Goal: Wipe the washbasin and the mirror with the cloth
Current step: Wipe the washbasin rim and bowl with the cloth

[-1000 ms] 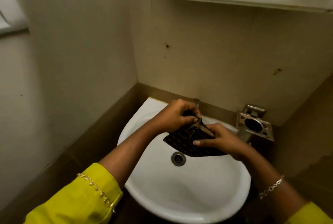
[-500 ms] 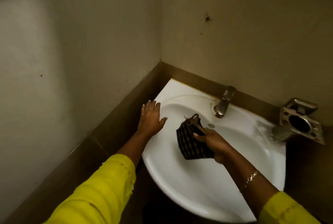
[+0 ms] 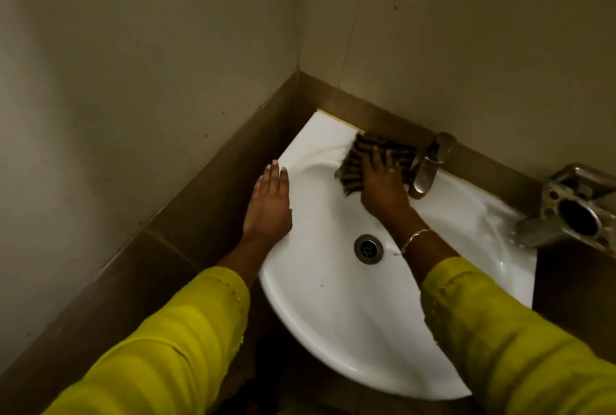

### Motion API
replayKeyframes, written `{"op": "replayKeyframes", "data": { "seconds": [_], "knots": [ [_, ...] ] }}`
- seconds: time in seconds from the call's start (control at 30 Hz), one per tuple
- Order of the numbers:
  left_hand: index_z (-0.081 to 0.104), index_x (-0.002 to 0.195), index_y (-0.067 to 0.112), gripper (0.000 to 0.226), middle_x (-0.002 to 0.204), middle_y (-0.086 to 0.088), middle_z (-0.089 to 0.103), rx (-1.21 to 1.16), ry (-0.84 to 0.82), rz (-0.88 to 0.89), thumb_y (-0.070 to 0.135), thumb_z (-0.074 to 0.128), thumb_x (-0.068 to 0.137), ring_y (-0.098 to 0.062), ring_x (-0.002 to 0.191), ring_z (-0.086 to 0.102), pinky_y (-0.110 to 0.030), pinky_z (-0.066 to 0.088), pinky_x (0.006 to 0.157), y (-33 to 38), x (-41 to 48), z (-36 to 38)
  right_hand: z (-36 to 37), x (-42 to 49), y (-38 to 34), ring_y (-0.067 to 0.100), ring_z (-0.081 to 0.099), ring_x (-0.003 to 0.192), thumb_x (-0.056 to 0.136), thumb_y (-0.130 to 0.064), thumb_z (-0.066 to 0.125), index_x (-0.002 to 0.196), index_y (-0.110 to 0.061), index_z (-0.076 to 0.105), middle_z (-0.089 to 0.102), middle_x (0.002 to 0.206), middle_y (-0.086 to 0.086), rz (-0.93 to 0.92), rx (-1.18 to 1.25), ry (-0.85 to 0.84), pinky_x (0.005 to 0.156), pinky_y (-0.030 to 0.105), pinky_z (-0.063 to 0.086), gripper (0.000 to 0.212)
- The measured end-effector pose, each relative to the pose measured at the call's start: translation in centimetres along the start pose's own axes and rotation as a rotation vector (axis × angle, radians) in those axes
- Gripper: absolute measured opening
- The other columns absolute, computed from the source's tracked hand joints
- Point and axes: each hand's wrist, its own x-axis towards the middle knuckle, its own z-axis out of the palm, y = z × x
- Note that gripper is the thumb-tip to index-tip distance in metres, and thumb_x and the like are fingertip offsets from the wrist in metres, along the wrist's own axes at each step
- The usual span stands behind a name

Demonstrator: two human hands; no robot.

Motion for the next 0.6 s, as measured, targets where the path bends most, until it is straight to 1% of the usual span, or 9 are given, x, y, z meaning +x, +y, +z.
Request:
{"op": "replayKeyframes", "data": {
  "seconds": [0.07, 0.1, 0.2, 0.27, 0.33, 0.37, 0.43, 0.53, 0.6],
  "knots": [
    [-0.004, 0.146, 0.002, 0.077, 0.155, -0.019, -0.008, -0.012, 0.001, -0.001, 0.025, 0.047, 0.093, -0.03, 0.144, -0.006, -0.035, 0.0, 0.117, 0.0, 0.0, 0.0, 3.0, -0.1, 0.7, 0.038, -0.007, 0.142, 0.089, -0.04, 0.052, 0.147, -0.009, -0.001, -0.008, 0.155, 0.018, 0.031, -0.069, -0.153, 0.114, 0.049, -0.002, 0.084],
    [-0.003, 0.146, 0.002, 0.077, 0.155, -0.019, -0.008, -0.018, 0.003, 0.001, 0.025, 0.047, 0.092, -0.029, 0.144, -0.006, -0.035, 0.0, 0.117, 0.0, 0.0, -0.1, 3.7, 0.0, 0.9, 0.037, -0.006, 0.142, 0.089, -0.046, 0.05, 0.147, -0.009, 0.0, -0.007, 0.155, 0.017, 0.042, -0.059, -0.138, 0.114, 0.048, -0.002, 0.085],
    [-0.003, 0.146, 0.002, 0.077, 0.156, -0.019, -0.007, -0.021, 0.023, 0.008, 0.024, 0.048, 0.092, -0.029, 0.144, -0.005, -0.035, 0.001, 0.117, -0.1, 0.1, -0.1, 3.7, 0.8, 0.8, 0.036, 0.005, 0.142, 0.093, -0.044, 0.043, 0.146, -0.008, 0.015, 0.01, 0.154, 0.017, 0.052, 0.038, 0.029, 0.115, 0.048, 0.006, 0.07],
    [-0.002, 0.146, 0.001, 0.075, 0.155, -0.02, -0.006, -0.013, 0.037, 0.016, 0.021, 0.047, 0.092, -0.03, 0.144, -0.004, -0.035, 0.001, 0.117, -0.1, 0.1, 0.0, 3.8, 1.3, 1.0, 0.039, 0.005, 0.141, 0.094, -0.046, 0.034, 0.146, -0.01, 0.017, 0.012, 0.154, 0.02, 0.031, 0.068, 0.037, 0.114, 0.051, 0.006, 0.066],
    [-0.001, 0.146, 0.001, 0.073, 0.155, -0.02, -0.004, -0.008, 0.057, 0.021, 0.015, 0.046, 0.092, -0.031, 0.144, -0.003, -0.036, 0.002, 0.117, -0.2, 0.0, 0.2, 4.6, 1.3, 1.3, 0.043, 0.008, 0.14, 0.087, -0.052, 0.02, 0.145, -0.011, 0.02, 0.014, 0.152, 0.023, -0.009, 0.054, 0.052, 0.112, 0.055, 0.005, 0.071],
    [-0.001, 0.146, 0.001, 0.073, 0.155, -0.02, -0.004, -0.005, 0.062, 0.022, 0.013, 0.045, 0.091, -0.032, 0.144, -0.003, -0.035, 0.002, 0.116, -0.2, 0.0, 0.3, 5.0, 1.3, 1.5, 0.045, 0.014, 0.138, 0.085, -0.053, 0.015, 0.144, -0.011, 0.025, 0.019, 0.151, 0.024, -0.012, 0.044, 0.067, 0.111, 0.057, 0.009, 0.073],
    [-0.003, 0.146, 0.001, 0.073, 0.155, -0.02, -0.006, 0.006, 0.061, 0.023, 0.012, 0.044, 0.091, -0.031, 0.144, -0.004, -0.035, 0.0, 0.116, -0.2, 0.1, 0.4, 5.0, 1.9, 1.8, 0.047, 0.024, 0.135, 0.083, -0.052, 0.012, 0.141, -0.01, 0.034, 0.028, 0.147, 0.025, 0.024, 0.067, 0.084, 0.108, 0.059, 0.015, 0.075],
    [-0.003, 0.146, 0.001, 0.073, 0.156, -0.019, -0.005, 0.005, 0.066, 0.019, 0.012, 0.045, 0.091, -0.03, 0.144, -0.003, -0.035, 0.002, 0.116, -0.2, 0.1, 0.3, 4.3, 3.5, 2.2, 0.043, 0.018, 0.138, 0.08, -0.064, -0.003, 0.143, -0.013, 0.028, 0.022, 0.15, 0.022, 0.045, 0.084, 0.067, 0.11, 0.057, 0.012, 0.087],
    [0.001, 0.146, 0.001, 0.073, 0.156, -0.02, -0.002, -0.006, 0.087, 0.019, 0.01, 0.047, 0.09, -0.031, 0.144, 0.0, -0.035, 0.005, 0.116, -0.3, 0.2, 0.5, 4.3, 4.6, 2.8, 0.044, 0.02, 0.137, 0.078, -0.068, -0.017, 0.143, -0.014, 0.029, 0.023, 0.15, 0.022, 0.045, 0.099, 0.094, 0.109, 0.058, 0.016, 0.096]
  ]
}}
